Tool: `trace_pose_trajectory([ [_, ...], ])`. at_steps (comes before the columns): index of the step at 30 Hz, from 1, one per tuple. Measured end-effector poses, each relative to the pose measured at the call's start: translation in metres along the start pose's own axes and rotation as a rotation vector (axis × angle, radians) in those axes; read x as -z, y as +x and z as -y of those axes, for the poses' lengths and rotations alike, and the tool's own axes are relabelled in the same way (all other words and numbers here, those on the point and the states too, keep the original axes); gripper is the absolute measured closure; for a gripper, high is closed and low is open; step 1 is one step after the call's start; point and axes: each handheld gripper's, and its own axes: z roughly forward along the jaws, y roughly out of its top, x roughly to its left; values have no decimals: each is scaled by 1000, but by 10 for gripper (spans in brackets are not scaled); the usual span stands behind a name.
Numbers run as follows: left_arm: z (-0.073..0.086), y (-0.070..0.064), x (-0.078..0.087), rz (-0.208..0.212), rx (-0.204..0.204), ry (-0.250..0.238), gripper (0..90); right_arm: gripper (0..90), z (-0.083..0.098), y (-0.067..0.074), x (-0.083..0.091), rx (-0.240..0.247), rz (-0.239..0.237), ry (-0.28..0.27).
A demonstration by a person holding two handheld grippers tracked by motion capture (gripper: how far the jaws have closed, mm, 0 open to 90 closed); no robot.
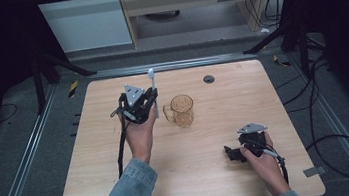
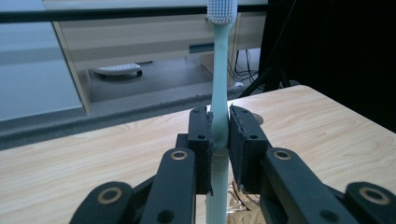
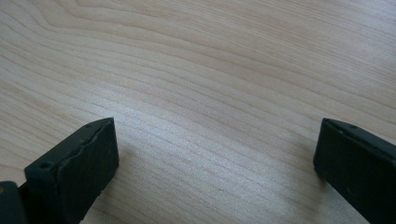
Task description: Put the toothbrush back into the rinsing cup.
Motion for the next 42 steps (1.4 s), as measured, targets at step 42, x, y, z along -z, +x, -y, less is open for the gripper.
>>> trace_pose_trajectory([
  [42, -6, 3, 1, 50, -4, -192, 787, 4, -1, 1, -1, 16, -15, -2],
])
